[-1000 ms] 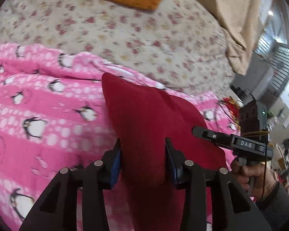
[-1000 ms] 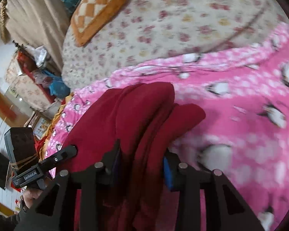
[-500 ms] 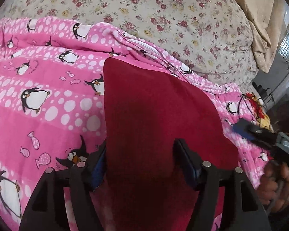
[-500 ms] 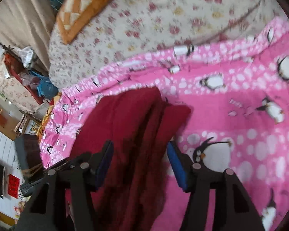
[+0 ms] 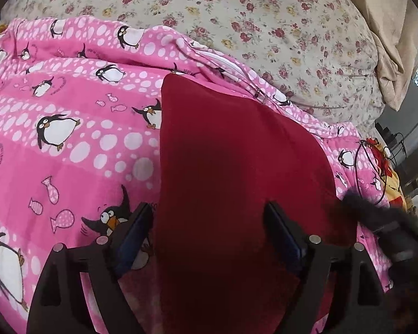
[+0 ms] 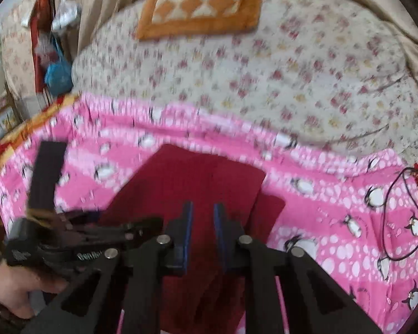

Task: Fold small clothes

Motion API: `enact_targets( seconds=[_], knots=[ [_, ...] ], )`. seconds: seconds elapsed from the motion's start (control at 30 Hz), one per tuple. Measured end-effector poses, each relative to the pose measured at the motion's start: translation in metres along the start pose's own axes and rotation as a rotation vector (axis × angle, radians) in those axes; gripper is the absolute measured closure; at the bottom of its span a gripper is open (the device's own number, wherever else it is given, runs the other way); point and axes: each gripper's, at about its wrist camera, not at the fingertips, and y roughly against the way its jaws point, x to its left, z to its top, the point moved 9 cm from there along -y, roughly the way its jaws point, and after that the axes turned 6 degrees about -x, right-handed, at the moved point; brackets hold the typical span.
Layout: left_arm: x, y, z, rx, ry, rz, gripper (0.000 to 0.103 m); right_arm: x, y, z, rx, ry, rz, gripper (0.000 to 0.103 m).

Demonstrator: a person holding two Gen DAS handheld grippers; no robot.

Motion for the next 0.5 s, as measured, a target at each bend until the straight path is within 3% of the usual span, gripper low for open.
enact_targets(
  seconds=[0.07, 0.17, 0.5],
  knots=[
    [-0.004, -0.003, -0.004, 0.020, -0.017, -0.008, 0.028, -0.011, -0.026, -0.026, 0.132, -0.016, -0.058, 0.090],
    [-0.007, -0.003, -0.004, 0.016, -0.042, 0.017, 0.025, -0.016, -0.025, -0.027, 0.136, -0.054, -0.051, 0.091],
    [-0.006, -0.010, -0.006, 0.035, 0.010, 0.055, 0.012, -0.014, -0.019, -0.027, 0.111, -0.063, -0.013, 0.087]
  ],
)
